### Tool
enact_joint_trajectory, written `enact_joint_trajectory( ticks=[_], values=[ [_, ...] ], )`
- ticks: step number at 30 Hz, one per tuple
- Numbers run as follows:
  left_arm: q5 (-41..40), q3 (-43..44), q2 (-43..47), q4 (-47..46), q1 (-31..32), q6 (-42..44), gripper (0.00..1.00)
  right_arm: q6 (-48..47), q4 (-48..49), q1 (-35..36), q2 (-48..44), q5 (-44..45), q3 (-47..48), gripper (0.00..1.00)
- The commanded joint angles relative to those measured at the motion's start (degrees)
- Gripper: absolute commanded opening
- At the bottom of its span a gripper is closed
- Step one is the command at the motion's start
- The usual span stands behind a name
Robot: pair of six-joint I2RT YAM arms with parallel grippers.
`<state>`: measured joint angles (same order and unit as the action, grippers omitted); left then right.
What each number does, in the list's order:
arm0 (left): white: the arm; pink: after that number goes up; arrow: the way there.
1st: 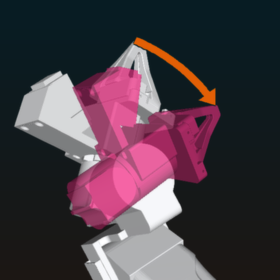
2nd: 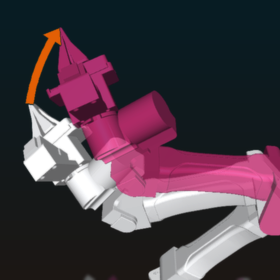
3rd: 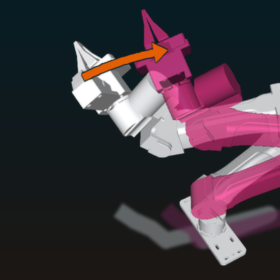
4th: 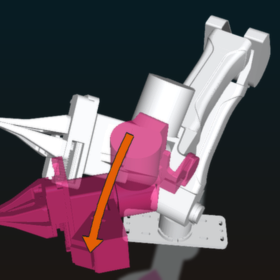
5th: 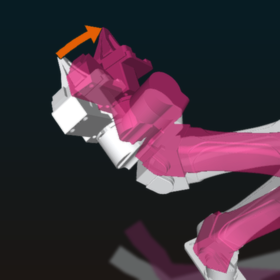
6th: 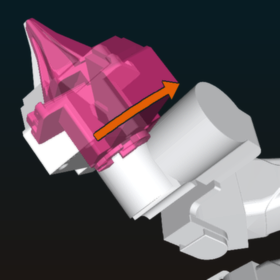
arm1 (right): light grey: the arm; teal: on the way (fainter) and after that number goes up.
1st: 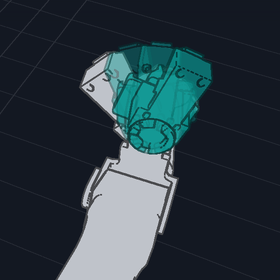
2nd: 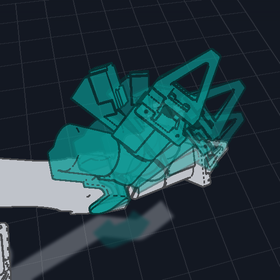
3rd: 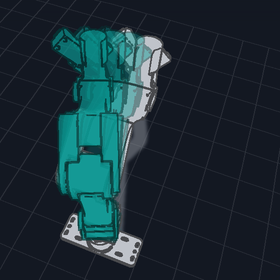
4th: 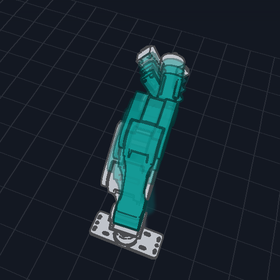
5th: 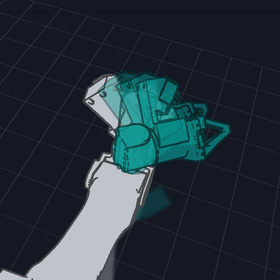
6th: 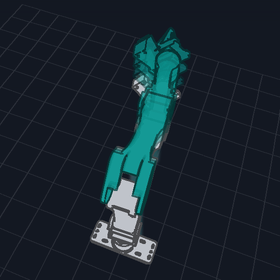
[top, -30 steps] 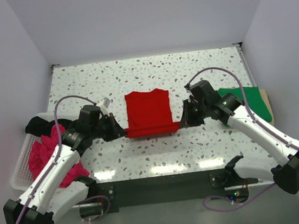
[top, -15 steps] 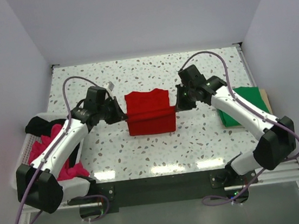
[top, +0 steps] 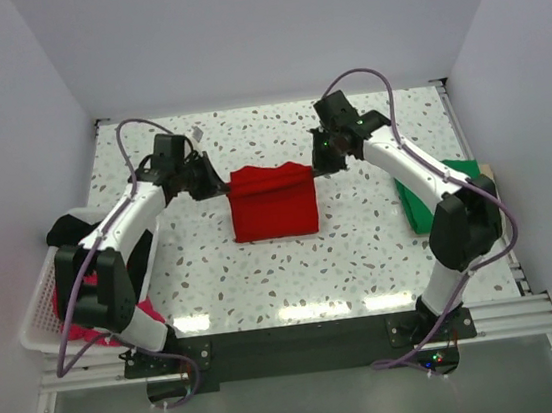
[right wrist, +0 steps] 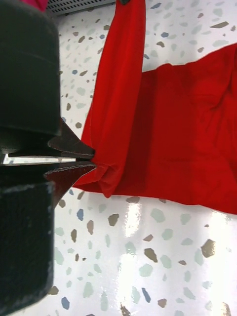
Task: Fold and stack the t-shirts
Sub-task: Fold the tshirt
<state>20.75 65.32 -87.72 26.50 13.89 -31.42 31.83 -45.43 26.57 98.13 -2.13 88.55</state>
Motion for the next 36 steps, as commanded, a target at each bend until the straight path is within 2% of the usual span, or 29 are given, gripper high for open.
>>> enact_joint_trajectory(
  ticks=[1, 5, 16, 26, 27, 28, 29, 30, 31, 32, 34, 36],
  values=[
    [1.4, 5.8, -3.7, -3.4, -1.9, 3.4, 0.0, -2.1, 0.6, -1.4, 2.3, 3.4, 5.0, 0.0],
    [1.7, 11.1, -9.6, -3.4, -2.8, 4.0, 0.0, -2.7, 0.5, -2.4, 6.9, 3.3, 8.5, 0.0],
    [5.4, 19.2, -21.5, -6.8, -4.2, 5.1, 0.0, -3.4, -0.2, -5.3, 15.9, 2.8, 16.1, 0.0],
    [5.6, 33.6, -35.2, -10.4, -4.4, 4.2, 0.0, -3.7, -0.7, -7.7, 23.1, 2.8, 21.8, 0.0],
    [5.8, 35.0, -36.3, -11.2, -4.3, 3.5, 0.19, -3.5, -0.5, -7.8, 23.7, 2.8, 22.5, 0.0],
    [6.0, 37.1, -38.0, -12.6, -4.4, 2.8, 0.35, -3.4, 0.7, -8.1, 24.3, 2.6, 22.9, 0.04],
    [6.6, 38.1, -38.7, -15.6, -4.4, 2.1, 0.57, -3.1, 1.7, -8.8, 25.0, 1.9, 23.4, 0.32],
    [7.5, 39.2, -39.1, -17.0, -4.4, 0.9, 0.71, -2.9, 2.9, -9.2, 25.2, 0.0, 23.7, 0.45],
    [8.1, 40.4, -39.4, -19.0, -4.3, 0.7, 0.77, -2.7, 4.4, -9.5, 25.3, -0.7, 24.0, 0.54],
    [8.2, 40.5, -38.9, -20.1, -4.3, 0.7, 0.81, -2.7, 4.8, -10.1, 25.2, -1.7, 24.7, 0.69],
    [8.3, 38.8, -37.2, -21.7, -4.3, 1.4, 0.82, -4.2, 6.2, -10.5, 24.6, -2.7, 24.6, 0.78],
    [8.2, 37.3, -36.2, -21.5, -4.4, 3.7, 0.82, -4.8, 6.8, -11.0, 23.0, -4.0, 22.2, 0.82]
  ],
)
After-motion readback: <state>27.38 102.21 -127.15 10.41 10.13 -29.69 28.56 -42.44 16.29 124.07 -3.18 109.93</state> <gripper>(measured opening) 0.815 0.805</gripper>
